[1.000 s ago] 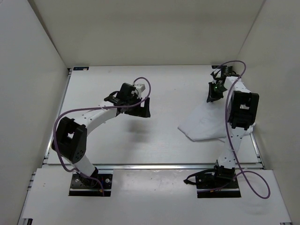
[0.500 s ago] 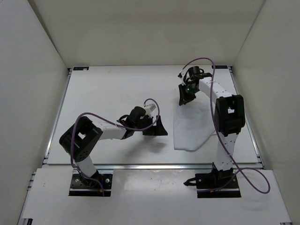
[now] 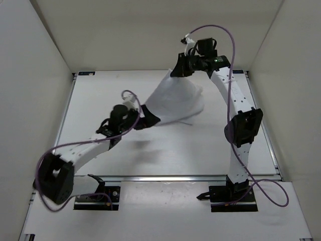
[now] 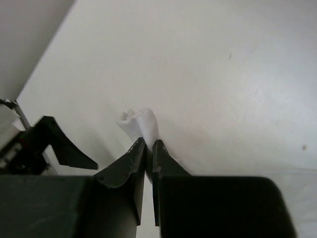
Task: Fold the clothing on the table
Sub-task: Move the skirt to the center of the board
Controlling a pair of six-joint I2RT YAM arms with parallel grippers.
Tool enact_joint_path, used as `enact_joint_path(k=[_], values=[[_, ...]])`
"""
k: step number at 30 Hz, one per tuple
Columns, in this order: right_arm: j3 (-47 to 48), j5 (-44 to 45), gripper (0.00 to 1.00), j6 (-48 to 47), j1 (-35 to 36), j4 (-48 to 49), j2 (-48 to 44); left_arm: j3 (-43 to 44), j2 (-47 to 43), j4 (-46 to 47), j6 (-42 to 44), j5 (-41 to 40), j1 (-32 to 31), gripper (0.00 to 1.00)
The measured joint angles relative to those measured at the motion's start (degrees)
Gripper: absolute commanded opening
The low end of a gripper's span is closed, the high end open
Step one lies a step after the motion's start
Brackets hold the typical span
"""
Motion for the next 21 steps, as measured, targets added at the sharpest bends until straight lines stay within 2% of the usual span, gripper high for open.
enact_joint_path(k=[4, 8, 12, 16, 18, 21], values=[[3.80, 1.20, 0.00, 1.11, -0.15, 2.99, -6.27, 1.70, -15.91, -6.95, 3.93, -4.24, 8.76, 0.99], [-1.09, 5.31, 0.00, 0.79, -0.83, 5.40, -19.87, 6.58, -24.59, -14.05, 9.07, -7.65, 12.57, 0.99], [-12.46, 9.03, 0.00, 0.13, 0.79, 6.60, -35.04, 8.63, -26.86, -17.09, 12.70, -7.89, 11.28, 0.99], [-26.32, 11.45, 0.00, 0.96, 7.96, 6.64, -45.55, 6.10, -28.11, -17.57, 13.60, -6.62, 8.70, 0.99], [-32.74, 10.78, 0.00, 2.23, 9.49, 7.08, -47.82, 4.15, -28.50, -17.33, 13.62, -5.31, 8.04, 0.99], [-40.04, 10.03, 0.00, 3.85, 7.34, 7.34, -46.56, 3.10, -27.19, -17.07, 13.62, -3.78, 8.02, 0.99]])
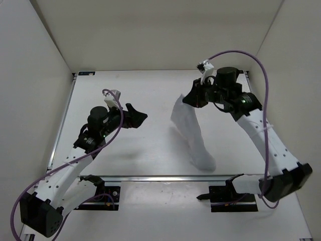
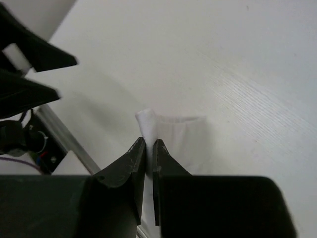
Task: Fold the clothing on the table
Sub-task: Move the skirt to the center of the board, then flatten the skirt out
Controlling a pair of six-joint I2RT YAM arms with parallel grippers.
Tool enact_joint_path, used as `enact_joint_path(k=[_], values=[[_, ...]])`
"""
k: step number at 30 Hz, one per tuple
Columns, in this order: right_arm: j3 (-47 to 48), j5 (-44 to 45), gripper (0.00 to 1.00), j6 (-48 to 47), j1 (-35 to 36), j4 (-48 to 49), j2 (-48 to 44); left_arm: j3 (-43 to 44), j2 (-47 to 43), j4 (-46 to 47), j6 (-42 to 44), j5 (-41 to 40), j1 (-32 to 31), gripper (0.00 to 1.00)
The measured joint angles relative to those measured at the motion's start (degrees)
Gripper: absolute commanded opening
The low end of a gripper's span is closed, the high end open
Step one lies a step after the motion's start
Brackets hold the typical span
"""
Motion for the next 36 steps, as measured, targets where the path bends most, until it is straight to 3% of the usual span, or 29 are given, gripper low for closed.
enact_joint_path(k=[5, 10, 14, 21, 26, 36], values=[[2.32, -0.44, 0.00, -1.09, -4.35, 0.02, 16.22, 0.07, 3.89, 1.05, 0.26, 0.92, 0.04, 0.99], [22.75, 0.44, 0.00, -4.15, -5.60, -3.76, 41.90, 0.50, 8.61, 1.92, 0.52, 1.44, 0.44, 0.99], [34.23, -0.09, 0.00, -5.38, -6.34, -5.35, 53.92, 0.50, 14.80, 4.20, 0.92, 0.96, -0.59, 0.98], [33.44, -2.36, 0.00, -7.43, -10.91, -8.02, 56.33, 1.60, 33.07, 10.88, 0.66, 0.04, -3.56, 0.99], [30.34, -3.50, 0.00, -9.05, -14.45, -8.61, 56.30, 10.82, 47.58, 10.12, -0.50, -2.62, -5.31, 0.91], [27.06, -5.35, 0.00, -9.86, -18.01, -8.79, 55.74, 14.71, 55.04, 10.93, -6.34, -4.09, -9.81, 0.78]])
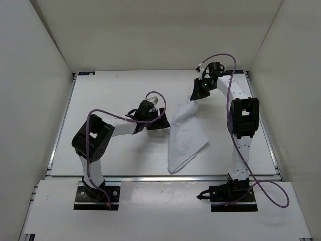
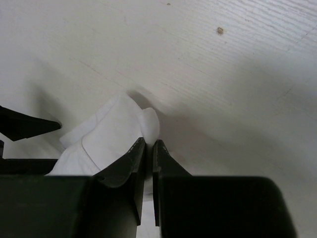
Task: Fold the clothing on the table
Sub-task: Flatten the skirt out
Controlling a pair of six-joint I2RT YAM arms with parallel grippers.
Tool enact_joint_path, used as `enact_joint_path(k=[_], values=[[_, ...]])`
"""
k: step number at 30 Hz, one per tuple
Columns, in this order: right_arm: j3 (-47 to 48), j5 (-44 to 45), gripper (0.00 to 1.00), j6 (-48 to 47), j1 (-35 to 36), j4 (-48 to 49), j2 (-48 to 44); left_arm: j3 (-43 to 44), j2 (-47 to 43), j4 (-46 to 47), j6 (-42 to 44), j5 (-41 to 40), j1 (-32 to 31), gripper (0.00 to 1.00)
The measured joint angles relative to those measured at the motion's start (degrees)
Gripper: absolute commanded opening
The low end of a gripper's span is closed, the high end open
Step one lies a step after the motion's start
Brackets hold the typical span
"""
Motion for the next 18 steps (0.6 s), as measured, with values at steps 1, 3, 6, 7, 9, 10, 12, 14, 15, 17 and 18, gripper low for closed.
enact_joint_path(k=[1, 3, 6, 7, 9, 10, 12, 14, 15, 17, 18], values=[[-0.39, -0.17, 0.00, 0.00, -0.13, 0.07, -0.17, 0.55, 0.39, -0.02, -0.57, -0.17, -0.35, 0.75], [-1.20, -0.59, 0.00, -0.11, -0.52, 0.20, -0.72, 1.49, 1.49, 0.00, -1.44, -0.59, -0.76, 0.71], [-2.69, -1.16, 0.00, -0.22, -1.14, 0.42, -1.77, 3.39, 3.41, 0.04, -2.93, -1.62, -1.27, 0.55], [-2.99, -1.18, 0.00, -0.22, -1.27, 0.44, -2.05, 3.78, 3.93, -0.02, -3.28, -1.90, -1.46, 0.48], [-3.10, -1.18, 0.00, -0.26, -1.49, 0.44, -2.45, 4.61, 4.74, -0.63, -3.76, -2.89, -1.75, 0.35], [-3.10, -1.18, 0.00, -0.28, -1.49, 0.46, -2.60, 4.94, 4.96, -1.18, -3.98, -3.39, -1.84, 0.21], [-3.10, -1.14, 0.00, -0.42, -1.55, 0.48, -2.99, 5.27, 5.05, -2.49, -3.91, -4.52, -2.05, 0.00], [-3.10, -1.11, 0.00, -0.42, -1.73, 0.44, -3.50, 5.31, 5.05, -3.48, -3.93, -5.22, -2.16, 0.00], [-3.10, -1.11, 0.00, -0.44, -1.81, 0.44, -3.80, 5.40, 5.05, -3.78, -3.72, -5.57, -2.14, 0.00], [-3.10, -1.01, 0.00, -0.44, -1.84, 0.42, -4.57, 5.79, 4.81, -5.03, -2.99, -6.25, -2.10, 0.00], [-3.10, -0.92, 0.00, -0.46, -1.84, 0.39, -5.09, 6.01, 4.59, -5.86, -2.45, -6.58, -2.03, 0.00]])
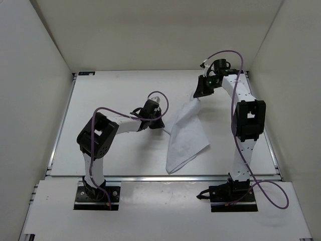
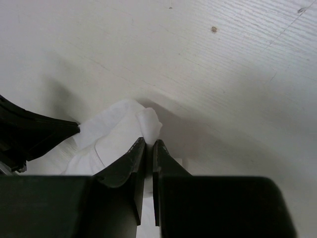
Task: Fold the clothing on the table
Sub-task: Flatten the skirt out, then fold the skirt
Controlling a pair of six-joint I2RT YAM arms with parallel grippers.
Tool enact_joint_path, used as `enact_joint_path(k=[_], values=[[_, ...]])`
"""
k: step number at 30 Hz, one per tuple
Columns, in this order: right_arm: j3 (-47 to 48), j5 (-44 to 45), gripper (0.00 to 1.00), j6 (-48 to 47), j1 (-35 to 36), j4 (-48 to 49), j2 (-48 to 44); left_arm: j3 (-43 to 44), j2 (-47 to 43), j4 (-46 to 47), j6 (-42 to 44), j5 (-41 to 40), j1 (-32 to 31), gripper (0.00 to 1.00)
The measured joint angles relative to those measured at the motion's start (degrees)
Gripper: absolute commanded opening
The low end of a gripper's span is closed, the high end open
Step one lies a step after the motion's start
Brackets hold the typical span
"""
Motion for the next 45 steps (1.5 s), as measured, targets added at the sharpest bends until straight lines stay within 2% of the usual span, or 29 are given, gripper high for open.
enact_joint_path(k=[7, 13, 18, 21, 23, 25, 30, 33, 36, 40, 45], values=[[0.13, 1.99, 0.00, 0.11, 0.98, -0.33, -5.25, 5.07, -3.28, -7.06, 7.23, -3.10, 3.69, 0.00], [2.93, 0.94, 0.00, 5.90, 1.55, 4.55, -9.18, 22.45, -7.23, -14.43, 16.68, -6.93, 9.99, 0.00], [17.31, 1.22, 0.00, 8.31, 1.36, 5.31, -8.76, 41.53, -8.68, -17.05, 23.10, -9.75, 16.24, 0.00], [20.31, 1.40, 0.00, 8.85, 1.42, 9.14, -11.78, 46.77, -11.43, -16.41, 25.59, -10.05, 16.94, 0.00], [15.23, 3.23, 0.00, 8.48, 1.75, 12.17, -17.14, 44.06, -16.06, -15.52, 26.64, -10.05, 15.87, 0.00], [6.27, 5.44, 0.00, 7.78, 2.36, 15.32, -24.09, 36.70, -22.43, -13.73, 27.28, -10.01, 14.08, 0.00], [-24.22, 7.39, 0.00, 7.52, 3.61, 24.48, -40.17, 8.92, -38.18, -9.46, 26.77, -10.47, 10.08, 0.00], [-40.61, 8.96, 0.00, 7.87, 6.12, 24.52, -45.53, -5.22, -43.95, -12.74, 24.96, -10.71, 7.76, 0.00], [-52.98, 10.29, 0.00, 9.16, 10.10, 23.21, -48.94, -14.40, -49.53, -17.55, 22.91, -9.94, 6.51, 0.00], [-60.39, 7.10, 0.01, 12.55, 9.53, 25.11, -51.58, -18.38, -53.11, -18.10, 20.35, -7.65, 9.07, 0.00], [-59.36, 5.20, 0.00, 13.79, 6.25, 31.17, -45.55, -18.62, -44.68, -13.55, 19.56, -6.62, 9.35, 0.00]])
